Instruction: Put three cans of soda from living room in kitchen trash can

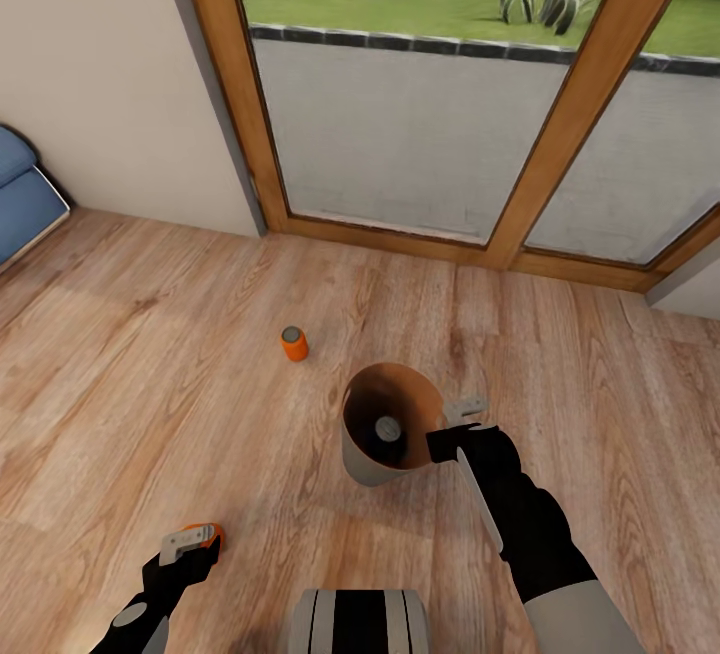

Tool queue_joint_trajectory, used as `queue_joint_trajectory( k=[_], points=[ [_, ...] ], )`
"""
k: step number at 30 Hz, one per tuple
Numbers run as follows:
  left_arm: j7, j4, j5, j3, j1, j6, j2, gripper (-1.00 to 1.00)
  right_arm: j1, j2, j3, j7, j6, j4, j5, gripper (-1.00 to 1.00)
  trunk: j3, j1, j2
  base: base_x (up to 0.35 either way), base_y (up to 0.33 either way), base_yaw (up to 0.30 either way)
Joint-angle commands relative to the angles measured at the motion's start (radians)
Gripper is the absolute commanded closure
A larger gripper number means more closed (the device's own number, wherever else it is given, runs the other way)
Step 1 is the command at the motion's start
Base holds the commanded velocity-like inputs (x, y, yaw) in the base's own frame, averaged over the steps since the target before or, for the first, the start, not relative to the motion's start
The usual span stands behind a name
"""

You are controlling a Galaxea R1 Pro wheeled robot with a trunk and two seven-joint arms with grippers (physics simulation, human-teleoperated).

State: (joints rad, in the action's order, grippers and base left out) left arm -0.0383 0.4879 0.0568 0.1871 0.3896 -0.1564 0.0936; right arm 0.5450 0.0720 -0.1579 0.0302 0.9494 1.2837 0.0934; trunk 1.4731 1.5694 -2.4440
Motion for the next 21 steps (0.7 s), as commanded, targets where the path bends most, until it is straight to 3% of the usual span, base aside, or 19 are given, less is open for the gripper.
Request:
queue_joint_trajectory(
  k=[1,16,17,21],
  points=[
    [0.0,0.0,0.0,0.0,0.0,0.0,0.0,-1.0,0.0,0.0,0.0,-0.009,-0.001,0.0,-0.014,1.0,0.0,0.0,0.0,0.0,0.0,0.0],
    [0.0,0.0,0.0,0.0,0.0,0.0,0.0,-1.0,0.0,0.0,-0.001,-0.009,-0.001,0.0,-0.014,1.0,0.012,0.015,-0.028,0.0,0.0,0.0],
    [0.0,0.0,0.0,0.0,0.0,0.0,0.0,1.0,0.0,0.0,-0.001,-0.009,-0.001,0.0,-0.014,1.0,0.012,0.015,-0.028,0.0,0.0,0.0],
    [0.0,0.001,0.0,0.0,0.0,0.0,0.0,1.0,0.0,0.0,-0.001,-0.009,-0.001,0.0,-0.014,1.0,0.012,0.015,-0.028,0.0,0.0,0.0]
  ],
)
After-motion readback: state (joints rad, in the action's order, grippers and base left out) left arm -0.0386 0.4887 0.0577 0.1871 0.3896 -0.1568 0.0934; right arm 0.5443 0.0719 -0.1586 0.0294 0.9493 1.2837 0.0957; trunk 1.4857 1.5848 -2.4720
